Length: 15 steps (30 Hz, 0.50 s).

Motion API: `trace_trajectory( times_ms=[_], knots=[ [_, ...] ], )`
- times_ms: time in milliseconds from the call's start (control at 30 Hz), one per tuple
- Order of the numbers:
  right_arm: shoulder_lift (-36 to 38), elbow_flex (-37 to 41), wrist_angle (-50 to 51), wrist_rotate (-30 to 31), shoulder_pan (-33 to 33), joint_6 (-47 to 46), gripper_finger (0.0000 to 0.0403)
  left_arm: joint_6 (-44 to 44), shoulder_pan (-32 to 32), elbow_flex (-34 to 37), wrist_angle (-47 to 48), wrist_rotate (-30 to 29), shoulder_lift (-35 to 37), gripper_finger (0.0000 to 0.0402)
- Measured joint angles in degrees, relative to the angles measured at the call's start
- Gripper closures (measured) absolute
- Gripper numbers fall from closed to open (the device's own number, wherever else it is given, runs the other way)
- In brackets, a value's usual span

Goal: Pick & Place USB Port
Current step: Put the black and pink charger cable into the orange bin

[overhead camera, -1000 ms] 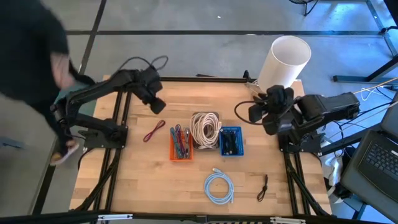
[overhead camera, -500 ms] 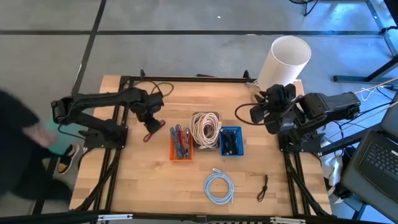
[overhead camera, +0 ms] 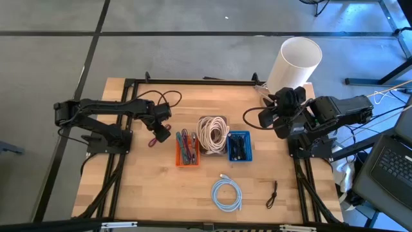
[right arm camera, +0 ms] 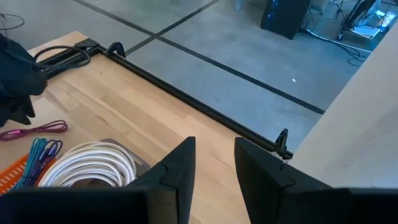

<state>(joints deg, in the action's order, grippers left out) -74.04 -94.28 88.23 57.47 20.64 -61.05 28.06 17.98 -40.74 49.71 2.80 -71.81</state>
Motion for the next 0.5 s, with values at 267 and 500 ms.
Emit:
trace_trajectory(
  times_ms=[267,500],
  knots=[
    [0.0,0.0,-0.12,-0.01,0.0,0.04,0.0289,1.59,0.0,5.81,-4.53,0.22,-0.13,0.0304],
    [0.0,0.0,-0.16,-0.02,0.02,0.04,0.0289,2.75,0.0,8.12,-6.93,2.02,-0.13,0.0304]
  ],
)
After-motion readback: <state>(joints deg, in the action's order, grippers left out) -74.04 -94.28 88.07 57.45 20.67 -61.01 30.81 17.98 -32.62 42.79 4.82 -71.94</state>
